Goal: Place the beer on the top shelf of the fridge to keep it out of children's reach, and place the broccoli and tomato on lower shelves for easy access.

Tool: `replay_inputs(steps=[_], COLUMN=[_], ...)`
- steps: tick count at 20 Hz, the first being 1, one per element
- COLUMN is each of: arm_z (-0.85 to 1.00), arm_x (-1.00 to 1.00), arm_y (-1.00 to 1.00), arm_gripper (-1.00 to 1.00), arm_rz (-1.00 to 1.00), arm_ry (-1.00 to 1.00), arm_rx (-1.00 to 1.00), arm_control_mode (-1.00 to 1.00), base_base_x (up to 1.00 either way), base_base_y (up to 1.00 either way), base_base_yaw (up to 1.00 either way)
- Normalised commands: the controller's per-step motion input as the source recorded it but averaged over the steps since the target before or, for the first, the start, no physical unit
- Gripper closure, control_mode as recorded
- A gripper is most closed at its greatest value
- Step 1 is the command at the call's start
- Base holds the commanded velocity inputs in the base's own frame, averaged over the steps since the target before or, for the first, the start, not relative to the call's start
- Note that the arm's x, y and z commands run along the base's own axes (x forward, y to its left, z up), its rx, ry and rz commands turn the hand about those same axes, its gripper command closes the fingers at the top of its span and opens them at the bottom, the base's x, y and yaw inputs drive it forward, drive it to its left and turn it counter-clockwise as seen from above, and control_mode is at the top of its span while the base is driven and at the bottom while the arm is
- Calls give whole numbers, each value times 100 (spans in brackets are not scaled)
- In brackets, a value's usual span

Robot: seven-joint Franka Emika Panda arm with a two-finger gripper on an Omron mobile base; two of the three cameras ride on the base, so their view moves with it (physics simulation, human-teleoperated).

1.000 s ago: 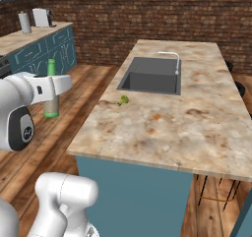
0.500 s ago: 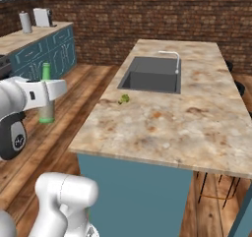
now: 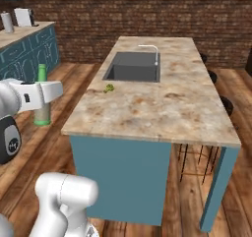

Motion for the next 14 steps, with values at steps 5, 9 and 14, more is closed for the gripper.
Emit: replay_inputs(steps=[5,9,14], arm_z=[0,0,0], arm_x=[0,0,0], arm_y=[0,0,0], arm_gripper=[100,100,100], arm_rz=[0,0,0], arm_ry=[0,0,0], arm_rx=[0,0,0], arm_control_mode=[100,100,100], base_base_x=[-2,0,0], base_base_y=[-58,-53,-50], base_base_yaw=[-57,-71,-75])
